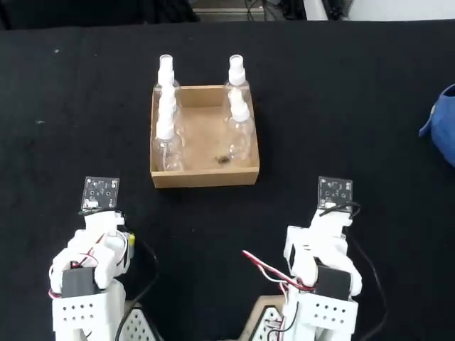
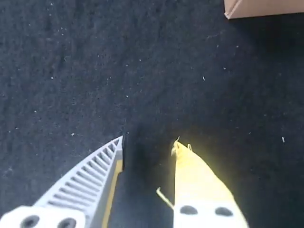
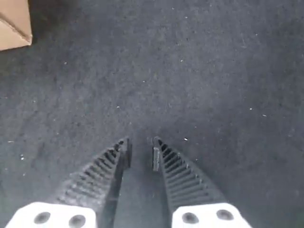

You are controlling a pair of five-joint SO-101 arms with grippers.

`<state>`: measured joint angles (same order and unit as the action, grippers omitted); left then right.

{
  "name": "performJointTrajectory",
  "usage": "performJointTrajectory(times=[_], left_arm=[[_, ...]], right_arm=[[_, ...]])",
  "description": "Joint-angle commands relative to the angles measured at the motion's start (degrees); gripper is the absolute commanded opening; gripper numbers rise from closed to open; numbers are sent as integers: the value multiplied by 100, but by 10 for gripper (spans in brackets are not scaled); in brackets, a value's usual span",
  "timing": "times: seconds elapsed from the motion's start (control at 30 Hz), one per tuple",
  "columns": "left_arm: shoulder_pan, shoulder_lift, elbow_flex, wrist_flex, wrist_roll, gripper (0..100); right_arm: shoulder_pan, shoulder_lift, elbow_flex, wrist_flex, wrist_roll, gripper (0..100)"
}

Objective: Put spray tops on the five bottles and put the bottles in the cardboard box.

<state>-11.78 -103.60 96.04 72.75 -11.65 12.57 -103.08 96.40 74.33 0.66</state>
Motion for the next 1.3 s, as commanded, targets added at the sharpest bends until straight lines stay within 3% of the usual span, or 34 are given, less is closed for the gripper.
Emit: performJointTrajectory(times=[0.0, 1.27], left_arm=[[-75, -35, 136, 0, 18, 30], [-84, -114, 136, 35, 26, 30]], right_arm=[[114, -549, -4, 44, 44, 57], [114, -549, -4, 44, 44, 57]])
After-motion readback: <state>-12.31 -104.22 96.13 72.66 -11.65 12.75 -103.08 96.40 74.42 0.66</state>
